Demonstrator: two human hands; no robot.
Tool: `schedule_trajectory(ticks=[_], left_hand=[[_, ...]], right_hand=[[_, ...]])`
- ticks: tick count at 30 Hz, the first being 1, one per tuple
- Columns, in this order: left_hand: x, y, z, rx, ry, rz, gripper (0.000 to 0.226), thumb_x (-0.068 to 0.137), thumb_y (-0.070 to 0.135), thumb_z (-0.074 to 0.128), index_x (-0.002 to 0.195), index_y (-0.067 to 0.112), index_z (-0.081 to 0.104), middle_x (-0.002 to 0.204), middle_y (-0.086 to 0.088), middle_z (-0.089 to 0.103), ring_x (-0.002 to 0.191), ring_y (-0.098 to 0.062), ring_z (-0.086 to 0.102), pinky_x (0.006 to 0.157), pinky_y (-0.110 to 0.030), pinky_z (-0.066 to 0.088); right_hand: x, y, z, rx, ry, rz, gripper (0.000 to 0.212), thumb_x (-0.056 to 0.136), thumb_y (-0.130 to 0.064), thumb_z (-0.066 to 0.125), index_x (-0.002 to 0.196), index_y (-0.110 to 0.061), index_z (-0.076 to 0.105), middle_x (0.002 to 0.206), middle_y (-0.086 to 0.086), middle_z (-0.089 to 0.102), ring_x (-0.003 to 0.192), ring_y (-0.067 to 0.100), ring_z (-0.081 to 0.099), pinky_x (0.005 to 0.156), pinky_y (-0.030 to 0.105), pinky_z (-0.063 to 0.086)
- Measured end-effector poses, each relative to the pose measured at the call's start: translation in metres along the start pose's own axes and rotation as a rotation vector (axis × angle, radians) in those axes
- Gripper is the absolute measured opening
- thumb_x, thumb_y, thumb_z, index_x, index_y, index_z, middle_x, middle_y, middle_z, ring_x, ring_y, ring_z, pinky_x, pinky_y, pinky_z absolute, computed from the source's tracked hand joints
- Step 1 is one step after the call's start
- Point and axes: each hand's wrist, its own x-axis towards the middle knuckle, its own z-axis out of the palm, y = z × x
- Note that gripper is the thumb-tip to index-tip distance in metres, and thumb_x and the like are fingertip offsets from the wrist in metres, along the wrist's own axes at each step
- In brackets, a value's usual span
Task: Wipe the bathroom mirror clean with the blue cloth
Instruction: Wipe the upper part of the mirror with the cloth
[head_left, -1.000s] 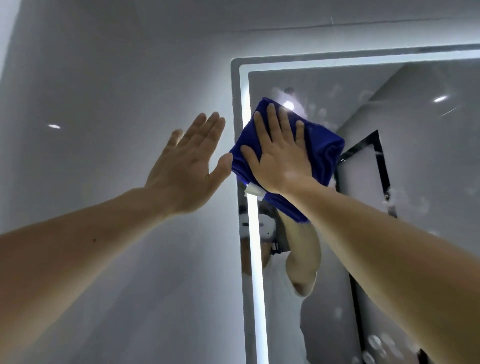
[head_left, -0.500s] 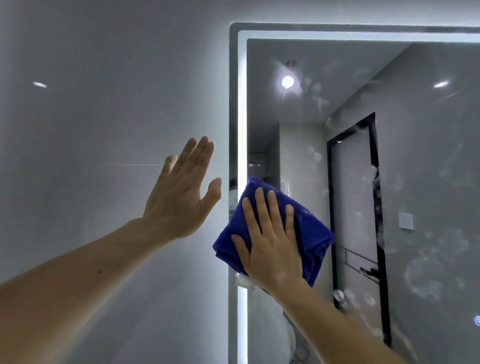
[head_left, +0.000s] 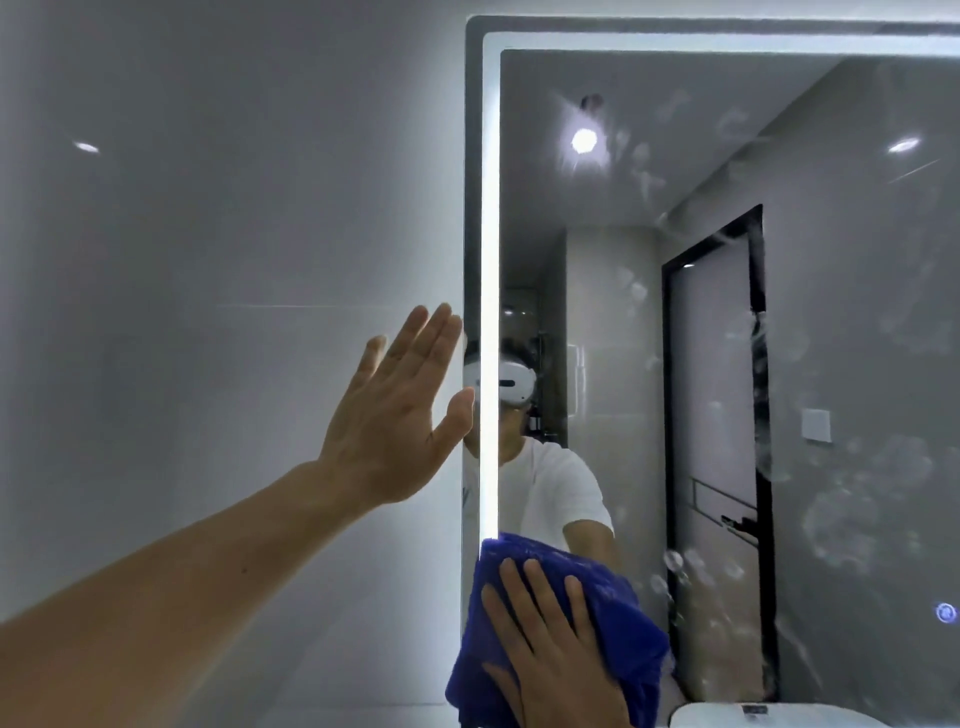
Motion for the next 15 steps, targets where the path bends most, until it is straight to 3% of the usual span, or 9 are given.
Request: schedule_trajectory(ticks=[2, 4, 6, 10, 15], left_hand=[[0.014, -0.005, -0.007, 0.017, 0.041, -0.032, 0.069, 0.096, 0.059, 0.015, 0.158, 0.028, 0.007, 0.164, 0.012, -0.003, 0.149, -0.005, -0.01, 0.115, -0.029, -0.017], [0.024, -0.007, -0.013, 0.045, 0.069, -0.033, 0.068, 0.097, 0.058, 0.017, 0.157, 0.029, 0.005, 0.162, 0.014, -0.006, 0.147, -0.002, -0.012, 0.113, -0.026, -0.019], [0.031, -0.012, -0.019, 0.074, 0.088, -0.017, 0.067, 0.098, 0.056, 0.016, 0.158, 0.027, 0.005, 0.161, 0.014, -0.006, 0.146, 0.0, -0.014, 0.112, -0.025, -0.019], [0.043, -0.024, -0.031, 0.114, 0.102, -0.011, 0.068, 0.098, 0.055, 0.011, 0.158, 0.025, 0.002, 0.161, 0.015, -0.008, 0.143, 0.003, -0.018, 0.11, -0.023, -0.02], [0.055, -0.033, -0.046, 0.136, 0.126, -0.03, 0.071, 0.094, 0.059, 0.007, 0.157, 0.027, -0.002, 0.162, 0.014, -0.009, 0.144, 0.0, -0.016, 0.11, -0.024, -0.02]], right_hand=[[0.03, 0.014, -0.02, 0.019, 0.016, -0.03, 0.061, 0.102, -0.049, 0.009, 0.151, -0.017, 0.025, 0.162, 0.005, 0.005, 0.147, 0.028, 0.008, 0.116, 0.049, 0.008], [0.077, 0.034, -0.049, 0.003, 0.103, 0.014, 0.059, 0.103, -0.047, 0.013, 0.15, -0.016, 0.028, 0.16, 0.006, 0.01, 0.148, 0.029, 0.011, 0.118, 0.049, 0.004], [0.129, 0.056, -0.08, -0.036, 0.178, 0.085, 0.06, 0.103, -0.046, 0.018, 0.154, -0.016, 0.016, 0.162, 0.007, 0.006, 0.149, 0.028, 0.004, 0.119, 0.049, -0.001], [0.225, 0.094, -0.128, -0.034, 0.279, 0.187, 0.064, 0.101, -0.051, 0.006, 0.154, -0.018, -0.009, 0.162, 0.003, -0.015, 0.147, 0.021, -0.018, 0.117, 0.044, -0.015], [0.31, 0.118, -0.177, -0.013, 0.308, 0.281, 0.066, 0.1, -0.052, 0.01, 0.154, -0.017, -0.007, 0.162, 0.006, -0.014, 0.148, 0.024, -0.015, 0.114, 0.045, -0.014]])
